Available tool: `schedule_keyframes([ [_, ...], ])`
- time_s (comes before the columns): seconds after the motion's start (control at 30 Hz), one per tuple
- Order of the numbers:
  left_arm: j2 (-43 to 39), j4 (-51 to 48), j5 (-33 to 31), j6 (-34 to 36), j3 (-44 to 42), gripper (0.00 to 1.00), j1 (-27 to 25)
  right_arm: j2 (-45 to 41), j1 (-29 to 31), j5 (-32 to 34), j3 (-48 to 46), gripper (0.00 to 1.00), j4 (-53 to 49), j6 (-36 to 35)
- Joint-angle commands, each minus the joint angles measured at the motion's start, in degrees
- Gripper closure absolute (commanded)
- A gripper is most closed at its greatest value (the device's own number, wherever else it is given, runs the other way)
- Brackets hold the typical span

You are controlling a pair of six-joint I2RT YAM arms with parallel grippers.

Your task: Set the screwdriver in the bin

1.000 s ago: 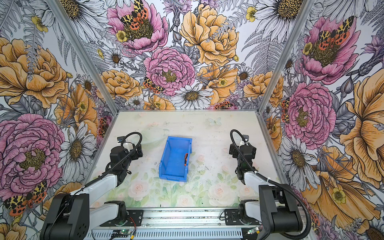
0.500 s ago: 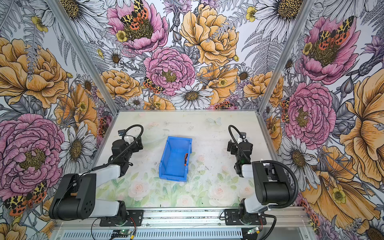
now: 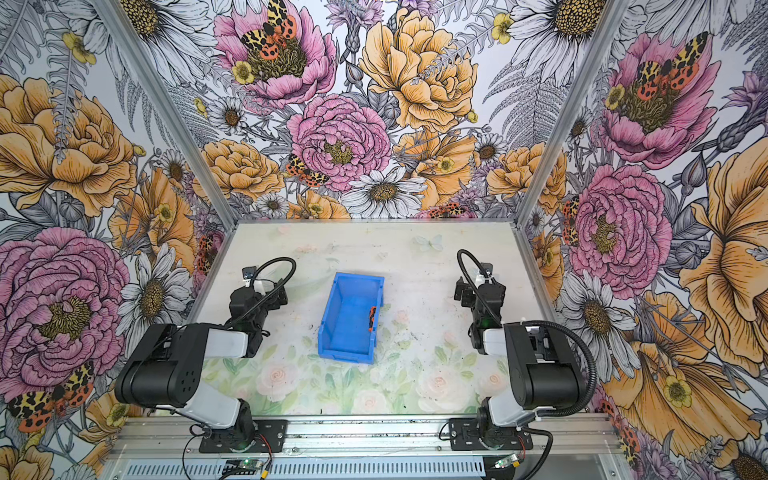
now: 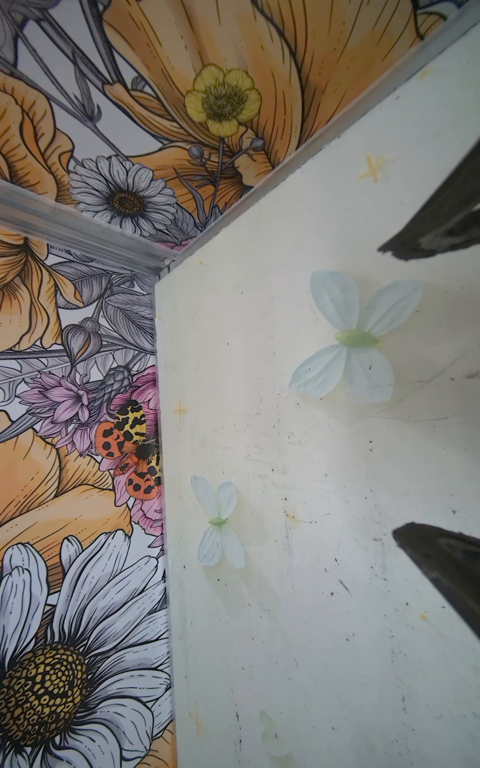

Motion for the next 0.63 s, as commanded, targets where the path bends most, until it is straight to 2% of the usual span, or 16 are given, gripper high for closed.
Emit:
schedule_keyframes([
  [0.0,0.0,6.7,-1.6,0.7,-0.2,0.01,0.0,0.3,-0.3,-0.7,1.0,0.01,1.6,-0.9],
  [0.43,-0.1,6.7,-0.4,2.0,-0.2,0.01,-0.8,0.2,-0.3,-0.8,0.9,0.01,1.9,-0.9],
  [0.53,-0.2,5.2,4.5,0.9,0.4,0.01,1.5,0.2,-0.4,-0.8,0.8,0.01,1.9,-0.9],
  [0.6,-0.2,5.9,2.0,1.9,0.1,0.01,0.0,0.2,-0.4,-0.8,0.7,0.00,1.9,-0.9],
])
